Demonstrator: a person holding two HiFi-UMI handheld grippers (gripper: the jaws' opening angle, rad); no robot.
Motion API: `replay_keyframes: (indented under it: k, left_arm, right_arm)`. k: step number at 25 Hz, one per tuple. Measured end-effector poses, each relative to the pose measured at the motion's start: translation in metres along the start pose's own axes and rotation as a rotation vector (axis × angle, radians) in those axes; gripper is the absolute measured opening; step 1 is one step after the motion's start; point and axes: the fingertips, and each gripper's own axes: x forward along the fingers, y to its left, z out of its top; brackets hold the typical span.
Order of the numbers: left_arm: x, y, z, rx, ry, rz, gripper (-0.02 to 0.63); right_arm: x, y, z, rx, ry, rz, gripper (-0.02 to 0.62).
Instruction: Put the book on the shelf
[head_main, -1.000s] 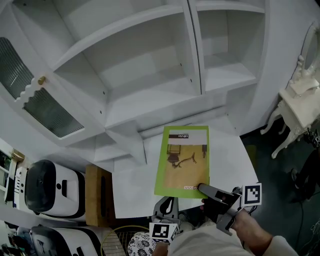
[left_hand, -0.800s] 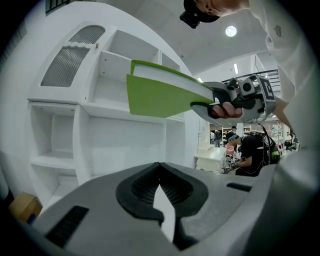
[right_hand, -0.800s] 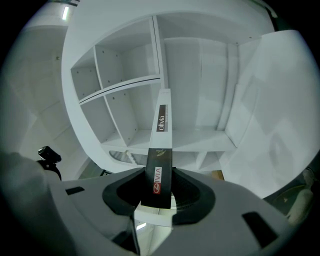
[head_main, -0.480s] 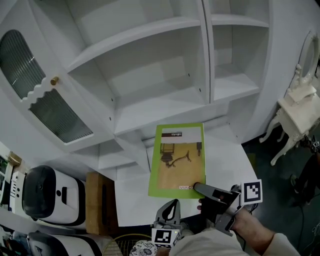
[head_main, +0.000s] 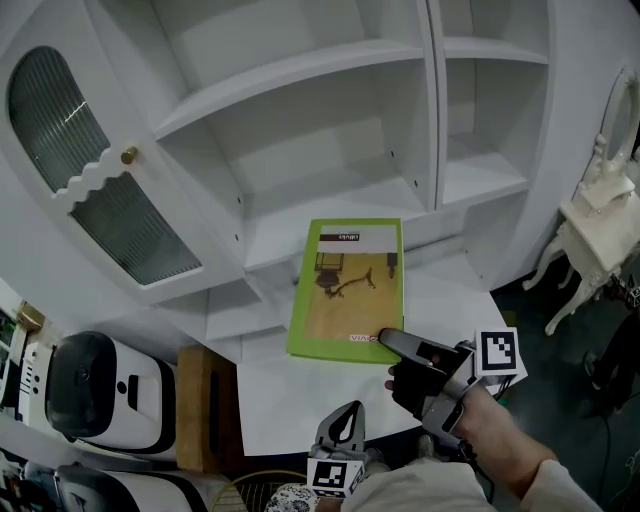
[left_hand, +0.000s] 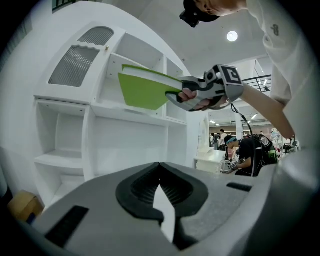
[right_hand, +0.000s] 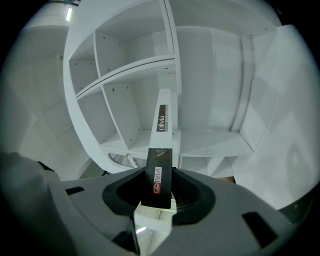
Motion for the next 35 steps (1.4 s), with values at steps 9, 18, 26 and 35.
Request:
replay_keyframes:
  k: [9,18,26,35]
  left_arm:
    - [-0.003,0.006,-0.005,-0.005,0.009,0.001,0.003]
    - [0.001,0.014,-0.005,-0.006,0.013,0.007,0.003]
    - [0.009,0.018,-0.002,-0.005,0.014,0.001,0.003]
    - [0.010,0.022,-0.003,0.003,0.028,0.003,0.003]
  right_arm:
    - [0.031,-0.017,0.034,-0.001,-0.047,-0.036,0.152]
    - [0.052,-0.026,0.064,0.011,-0.082,-0.046,0.152]
    - [0.070,-0.031,0.100,0.016,-0.131,-0.066,0.152]
    - [0.085,-0.037,0.136,0.029,-0.195,-0.063,0.152]
